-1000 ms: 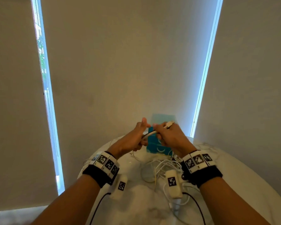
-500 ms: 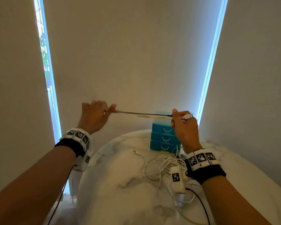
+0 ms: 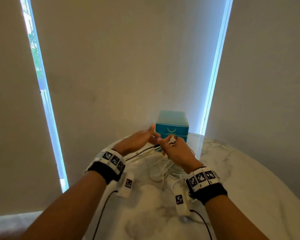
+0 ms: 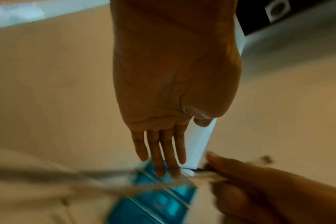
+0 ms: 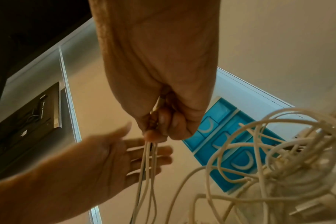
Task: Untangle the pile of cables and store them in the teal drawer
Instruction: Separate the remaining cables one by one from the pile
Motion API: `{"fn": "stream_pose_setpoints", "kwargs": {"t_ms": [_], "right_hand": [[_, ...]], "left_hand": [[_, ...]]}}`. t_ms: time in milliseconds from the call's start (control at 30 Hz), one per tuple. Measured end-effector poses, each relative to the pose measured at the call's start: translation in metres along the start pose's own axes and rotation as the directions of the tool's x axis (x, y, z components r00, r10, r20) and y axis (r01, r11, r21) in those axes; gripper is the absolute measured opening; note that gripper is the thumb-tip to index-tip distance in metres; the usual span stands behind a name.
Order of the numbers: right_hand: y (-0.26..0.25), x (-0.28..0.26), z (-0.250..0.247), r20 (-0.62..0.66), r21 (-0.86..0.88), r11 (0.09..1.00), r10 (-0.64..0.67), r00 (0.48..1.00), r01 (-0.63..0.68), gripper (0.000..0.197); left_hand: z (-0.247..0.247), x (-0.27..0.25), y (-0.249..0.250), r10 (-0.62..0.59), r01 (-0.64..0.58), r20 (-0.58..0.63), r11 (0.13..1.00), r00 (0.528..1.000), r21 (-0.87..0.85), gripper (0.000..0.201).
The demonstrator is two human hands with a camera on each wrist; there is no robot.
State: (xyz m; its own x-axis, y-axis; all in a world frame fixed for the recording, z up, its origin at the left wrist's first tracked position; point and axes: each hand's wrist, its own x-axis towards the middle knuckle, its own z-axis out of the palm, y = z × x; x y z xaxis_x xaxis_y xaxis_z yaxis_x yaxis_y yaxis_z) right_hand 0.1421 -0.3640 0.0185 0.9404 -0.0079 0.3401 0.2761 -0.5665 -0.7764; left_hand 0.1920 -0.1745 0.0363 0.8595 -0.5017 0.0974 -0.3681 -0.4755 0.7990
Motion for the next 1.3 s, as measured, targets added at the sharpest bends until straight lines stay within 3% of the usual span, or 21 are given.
{"fn": "stream_pose_setpoints", "kwargs": {"t_ms": [67, 100, 200, 267, 333, 433, 533, 600, 667, 700, 833, 900, 1067, 1133, 1200, 1233, 1267, 1300], "right_hand": [[0.004, -0.003, 0.000, -0.025, 0.066, 0.998, -0.001, 1.000, 0.002, 0.045], [0.008, -0.004, -0.001, -0.027, 0.105, 0.994, 0.008, 1.000, -0.006, 0.045], [0.016, -0.012, -0.009, 0.014, 0.266, 0.962, 0.062, 0.998, -0.063, 0.042], [0.014, -0.014, -0.012, 0.137, 0.398, 0.907, 0.093, 0.986, -0.141, 0.037], [0.013, -0.012, -0.011, 0.225, 0.472, 0.859, 0.101, 0.969, -0.199, 0.039], [0.012, 0.002, -0.013, 0.177, 0.495, 0.839, 0.154, 0.972, -0.224, 0.044], [0.004, 0.021, -0.003, 0.101, 0.325, 0.933, 0.126, 0.987, -0.153, 0.018], [-0.004, 0.036, 0.019, 0.074, -0.086, 0.996, 0.016, 0.997, -0.009, 0.016], [-0.013, 0.044, 0.050, 0.151, -0.452, 0.884, -0.055, 0.987, 0.118, 0.022], [-0.015, 0.046, 0.066, 0.207, -0.537, 0.832, -0.029, 0.978, 0.138, 0.026], [0.000, 0.050, 0.107, 0.373, -0.684, 0.713, 0.159, 0.914, 0.156, 0.041], [0.006, 0.051, 0.112, 0.376, -0.682, 0.721, 0.202, 0.904, 0.123, 0.042], [0.016, 0.050, 0.087, 0.293, -0.604, 0.789, 0.356, 0.888, -0.117, 0.035], [0.024, 0.047, 0.069, 0.241, -0.463, 0.859, 0.360, 0.901, -0.219, 0.028], [0.031, 0.040, 0.044, 0.128, -0.059, 0.954, 0.298, 0.946, -0.292, 0.030], [0.035, 0.035, 0.030, 0.026, 0.207, 0.937, 0.281, 0.959, -0.280, 0.028], [0.038, 0.026, 0.016, -0.048, 0.483, 0.842, 0.300, 0.953, -0.241, 0.023], [0.043, 0.017, 0.004, -0.069, 0.704, 0.684, 0.331, 0.941, -0.189, 0.020]], "left_hand": [[0.034, 0.003, 0.021, -0.020, 0.035, 0.103, 0.989, 0.995, -0.143, 0.103], [0.044, 0.005, 0.024, -0.055, 0.066, 0.084, 0.989, 0.995, -0.131, 0.103], [0.053, 0.012, 0.007, -0.116, 0.104, -0.069, 0.982, 0.991, -0.159, 0.103], [0.049, 0.017, -0.008, -0.161, 0.119, -0.154, 0.961, 0.975, -0.251, 0.106], [0.043, 0.021, -0.020, -0.212, 0.118, -0.207, 0.913, 0.955, -0.390, 0.090], [0.021, 0.026, -0.027, -0.299, 0.095, -0.311, 0.842, 0.902, -0.531, 0.070], [-0.010, 0.026, -0.023, -0.320, 0.031, -0.371, 0.791, 0.872, -0.611, 0.059], [-0.024, 0.022, -0.019, -0.298, -0.023, -0.400, 0.777, 0.867, -0.630, 0.054], [-0.027, 0.018, -0.014, -0.288, -0.065, -0.415, 0.751, 0.863, -0.657, 0.053], [-0.026, 0.017, -0.013, -0.295, -0.078, -0.414, 0.728, 0.861, -0.681, 0.054], [-0.015, 0.012, -0.022, -0.349, -0.109, -0.374, 0.590, 0.859, -0.800, 0.059], [-0.010, 0.010, -0.031, -0.371, -0.110, -0.341, 0.522, 0.864, -0.846, 0.061], [0.002, 0.011, -0.040, -0.397, -0.100, -0.291, 0.436, 0.870, -0.894, 0.065], [0.010, 0.013, -0.039, -0.398, -0.114, -0.287, 0.404, 0.872, -0.907, 0.065], [0.019, 0.015, -0.038, -0.387, -0.134, -0.281, 0.364, 0.878, -0.921, 0.065], [0.025, 0.017, -0.037, -0.377, -0.142, -0.274, 0.343, 0.885, -0.928, 0.065], [0.031, 0.019, -0.037, -0.368, -0.139, -0.261, 0.325, 0.892, -0.935, 0.064], [0.038, 0.022, -0.037, -0.362, -0.123, -0.239, 0.315, 0.901, -0.941, 0.062]]}}
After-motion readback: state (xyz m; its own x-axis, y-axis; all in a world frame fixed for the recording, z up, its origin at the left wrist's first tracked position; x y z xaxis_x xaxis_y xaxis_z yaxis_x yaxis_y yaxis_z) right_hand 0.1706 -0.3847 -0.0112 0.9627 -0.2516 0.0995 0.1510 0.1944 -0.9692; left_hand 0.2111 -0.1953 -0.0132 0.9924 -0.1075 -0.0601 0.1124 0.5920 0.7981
